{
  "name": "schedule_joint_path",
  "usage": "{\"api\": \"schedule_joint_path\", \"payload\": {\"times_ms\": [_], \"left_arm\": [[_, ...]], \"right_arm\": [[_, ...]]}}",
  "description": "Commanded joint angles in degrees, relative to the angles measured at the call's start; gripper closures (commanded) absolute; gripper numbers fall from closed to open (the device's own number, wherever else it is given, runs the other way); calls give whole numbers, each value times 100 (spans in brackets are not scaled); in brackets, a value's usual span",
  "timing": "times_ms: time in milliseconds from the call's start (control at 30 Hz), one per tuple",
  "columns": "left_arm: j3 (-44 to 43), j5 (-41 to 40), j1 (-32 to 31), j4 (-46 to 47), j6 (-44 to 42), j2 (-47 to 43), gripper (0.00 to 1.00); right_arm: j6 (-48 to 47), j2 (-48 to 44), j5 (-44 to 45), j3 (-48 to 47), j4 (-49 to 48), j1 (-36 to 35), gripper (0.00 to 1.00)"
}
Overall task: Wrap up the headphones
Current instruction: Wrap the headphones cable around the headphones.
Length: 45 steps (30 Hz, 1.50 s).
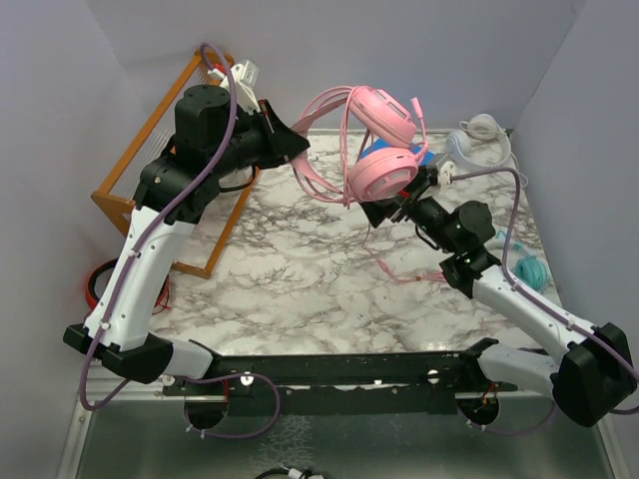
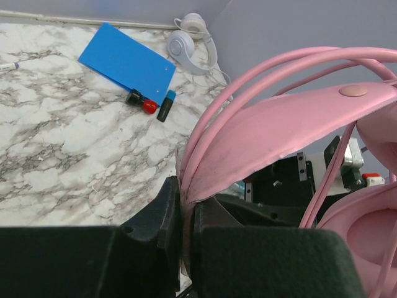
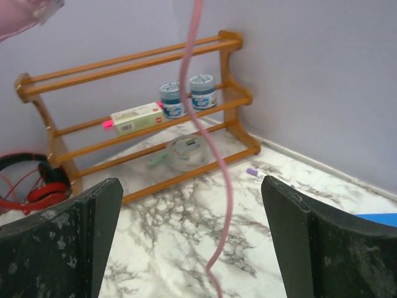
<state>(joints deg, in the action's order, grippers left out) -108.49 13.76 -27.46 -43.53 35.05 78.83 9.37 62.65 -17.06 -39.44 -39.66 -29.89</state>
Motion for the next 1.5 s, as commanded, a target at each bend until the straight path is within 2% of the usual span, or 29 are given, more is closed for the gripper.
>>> {"api": "schedule_joint_path", "payload": {"times_ms": [0,200,333,367,400,533,633,733,867,1000,1167,1267,1333,1367,1467], "left_arm": [[-39,15,22,377,200,-261,100],[-56,17,29,380,211,-274,100],[-105,12,32,376,243,-265,100],[-117,6,35,380,243,-271,100],[-124,-8,31,375,246,-260,100],[-113,-174,31,371,260,-211,100],[-131,-312,104,371,510,-100,100],[-276,-308,235,435,713,86,100],[-346,-540,399,540,843,298,100],[-35,-1741,417,612,782,254,100],[811,-3202,417,980,22,-37,100],[1546,-3999,398,1665,-682,-350,100],[2081,-4489,320,2202,-1304,-564,100],[2274,-4856,255,2389,-1603,-644,100],[2639,-5483,82,2759,-2559,-789,100]], "right_arm": [[162,418,430,-345,49,215,0],[417,1309,-117,-688,-272,318,5],[533,1884,-997,-832,-382,319,16],[562,1975,-1302,-827,-385,314,21],[637,2039,-1530,-768,-466,310,32],[1299,2109,-1938,7,-1760,237,63],[1325,2059,-1988,185,-1627,-74,80],[1212,1869,-1893,416,-1505,-522,89],[1351,1473,-1769,837,-1637,-1024,94],[1631,1079,-1870,962,-1689,-1405,93],[2121,484,-1981,858,-1698,-1520,91],[2441,403,-2074,446,-1516,-1520,90],[2391,450,-2071,-61,-1011,-1520,91],[2212,481,-2029,-414,-457,-1520,91],[1292,670,-1743,-1579,1850,-1520,95]]}}
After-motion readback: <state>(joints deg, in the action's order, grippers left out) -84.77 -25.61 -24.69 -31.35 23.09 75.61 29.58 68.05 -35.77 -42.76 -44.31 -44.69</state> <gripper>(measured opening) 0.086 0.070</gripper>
